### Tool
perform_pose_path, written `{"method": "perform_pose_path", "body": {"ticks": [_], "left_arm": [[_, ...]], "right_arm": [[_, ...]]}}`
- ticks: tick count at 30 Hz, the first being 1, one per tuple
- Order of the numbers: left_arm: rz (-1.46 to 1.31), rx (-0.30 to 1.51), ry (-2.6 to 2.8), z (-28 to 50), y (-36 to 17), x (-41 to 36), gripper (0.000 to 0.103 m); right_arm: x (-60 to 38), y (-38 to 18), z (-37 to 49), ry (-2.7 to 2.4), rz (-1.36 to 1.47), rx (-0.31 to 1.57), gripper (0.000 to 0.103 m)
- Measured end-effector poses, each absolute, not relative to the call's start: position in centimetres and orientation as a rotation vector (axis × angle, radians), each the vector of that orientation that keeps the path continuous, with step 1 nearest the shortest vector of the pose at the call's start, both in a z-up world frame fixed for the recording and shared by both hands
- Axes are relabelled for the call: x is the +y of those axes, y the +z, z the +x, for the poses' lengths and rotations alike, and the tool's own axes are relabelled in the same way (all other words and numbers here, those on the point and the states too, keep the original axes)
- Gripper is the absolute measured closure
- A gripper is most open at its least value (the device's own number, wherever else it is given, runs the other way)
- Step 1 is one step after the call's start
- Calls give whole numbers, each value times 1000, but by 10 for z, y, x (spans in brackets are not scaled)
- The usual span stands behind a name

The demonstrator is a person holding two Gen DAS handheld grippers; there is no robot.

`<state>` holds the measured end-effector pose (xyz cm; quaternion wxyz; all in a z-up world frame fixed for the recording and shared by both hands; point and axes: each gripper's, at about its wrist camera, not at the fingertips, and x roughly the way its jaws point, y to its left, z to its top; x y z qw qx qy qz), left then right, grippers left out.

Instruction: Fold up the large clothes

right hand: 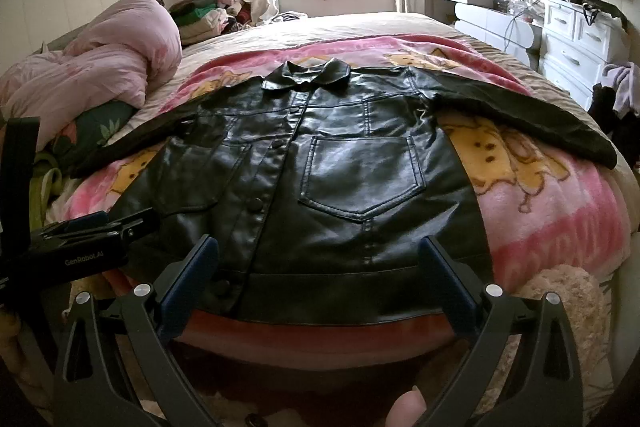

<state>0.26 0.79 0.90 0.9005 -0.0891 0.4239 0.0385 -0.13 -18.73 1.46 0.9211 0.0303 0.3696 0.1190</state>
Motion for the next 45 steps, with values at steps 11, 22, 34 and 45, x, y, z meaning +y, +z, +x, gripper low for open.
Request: {"method": "perform_pose_path", "body": {"ticks": [11, 22, 34, 45], "left_arm": [[-176, 877, 79, 4, 9, 4, 9], [-175, 875, 81, 4, 9, 4, 9], [-164, 890, 87, 34, 13, 4, 9], [-136, 898, 109, 85, 22, 7, 9]], "right_arm": [[-188, 14, -1, 241, 62, 757, 4], [-190, 14, 3, 233, 62, 756, 4], [-186, 21, 27, 240, 31, 755, 4], [-183, 33, 84, 224, 44, 742, 4]]}}
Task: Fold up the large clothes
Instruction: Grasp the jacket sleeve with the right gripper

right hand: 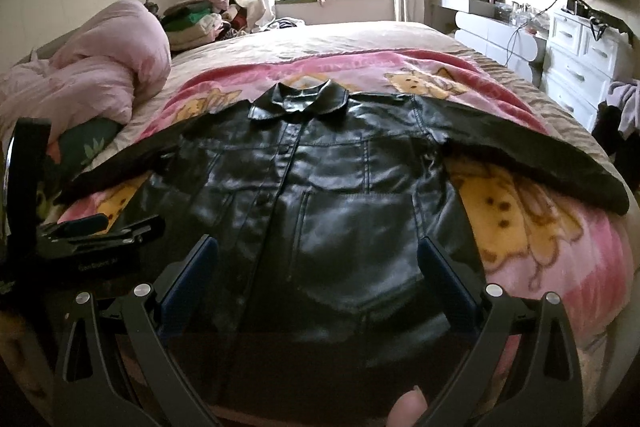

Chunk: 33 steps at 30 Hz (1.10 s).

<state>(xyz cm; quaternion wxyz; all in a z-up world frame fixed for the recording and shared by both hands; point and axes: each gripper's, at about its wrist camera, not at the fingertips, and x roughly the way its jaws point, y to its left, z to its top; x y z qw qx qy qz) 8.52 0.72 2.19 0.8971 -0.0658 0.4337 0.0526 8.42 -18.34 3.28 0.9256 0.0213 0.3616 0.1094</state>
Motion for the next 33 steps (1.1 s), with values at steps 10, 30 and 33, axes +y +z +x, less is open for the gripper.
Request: {"method": "perform_pose_path", "body": {"ticks": [10, 30, 33], "left_arm": [[-123, 903, 90, 135, 28, 1, 9], [-90, 931, 100, 220, 17, -12, 9], [-88, 936, 89, 232, 15, -17, 9]], "right_arm": [[-190, 43, 137, 187, 54, 731, 4], [-240, 19, 240, 63, 196, 780, 4], [-257, 11, 253, 22, 237, 796, 4]]}}
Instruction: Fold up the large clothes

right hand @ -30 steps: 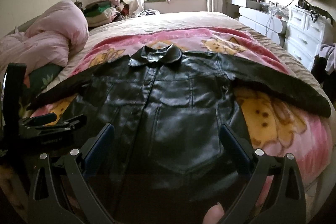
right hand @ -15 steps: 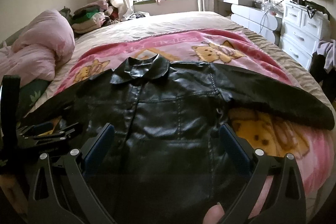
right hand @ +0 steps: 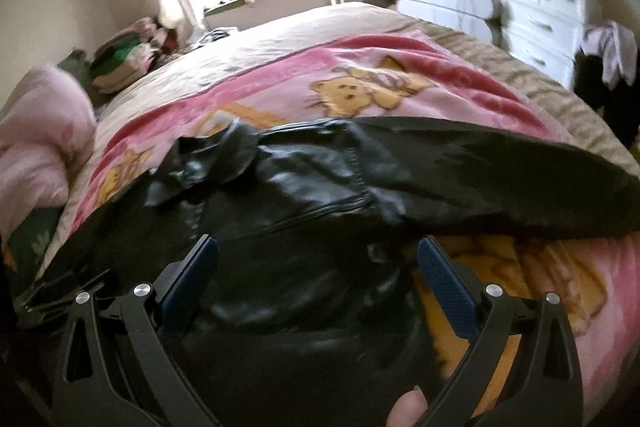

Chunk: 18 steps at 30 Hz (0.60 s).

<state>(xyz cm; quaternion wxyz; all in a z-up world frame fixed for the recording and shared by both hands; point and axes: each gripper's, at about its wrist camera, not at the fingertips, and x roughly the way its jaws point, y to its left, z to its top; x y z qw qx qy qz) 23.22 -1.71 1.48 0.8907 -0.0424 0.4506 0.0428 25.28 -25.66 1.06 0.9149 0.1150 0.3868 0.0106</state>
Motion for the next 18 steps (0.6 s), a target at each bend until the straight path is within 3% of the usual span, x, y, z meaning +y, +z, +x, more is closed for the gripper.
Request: {"method": "perform_pose_path", "body": {"ticks": [18], "left_arm": [[-114, 1031, 5, 296, -18, -62, 9]], "right_arm": [[-401, -41, 264, -302, 564, 852, 4]]}}
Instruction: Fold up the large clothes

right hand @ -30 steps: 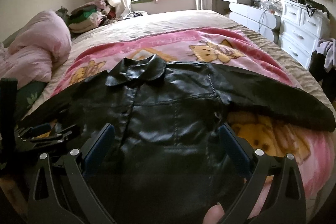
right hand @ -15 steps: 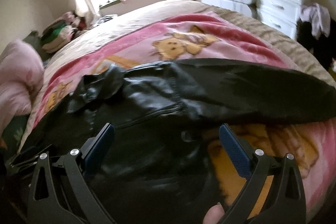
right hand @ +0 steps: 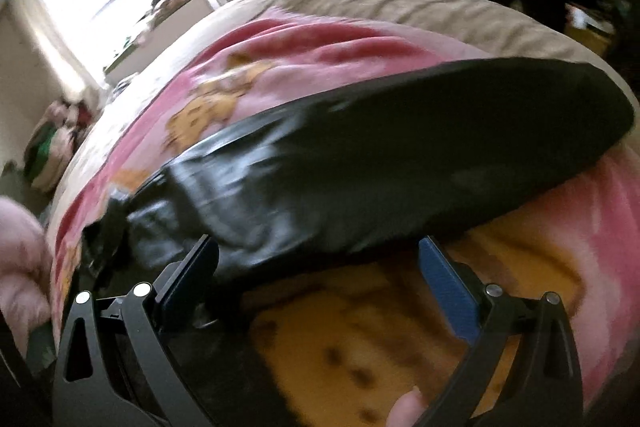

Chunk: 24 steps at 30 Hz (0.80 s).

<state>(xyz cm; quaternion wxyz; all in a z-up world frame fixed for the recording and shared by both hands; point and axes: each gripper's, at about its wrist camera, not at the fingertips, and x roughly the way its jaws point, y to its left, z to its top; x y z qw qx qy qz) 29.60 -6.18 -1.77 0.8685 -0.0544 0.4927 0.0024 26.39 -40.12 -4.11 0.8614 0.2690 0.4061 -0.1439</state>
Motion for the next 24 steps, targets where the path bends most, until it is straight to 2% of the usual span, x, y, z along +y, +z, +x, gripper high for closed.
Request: {"method": "perform_pose_path", "body": {"ticks": [10, 22, 23, 24], "left_arm": [[-118, 1055, -44, 316, -27, -106, 9], [-60, 1043, -51, 328, -16, -140, 9], [-50, 1040, -47, 328, -15, -140, 9], [-35, 1034, -42, 328, -12, -141, 9]], "right_arm": [[-489, -56, 238, -476, 788, 793, 4], [-578, -80, 223, -549, 1090, 635, 4], [-579, -79, 224, -550, 1086, 613, 6], [-581, -77, 225, -552, 1078, 590, 16]]}}
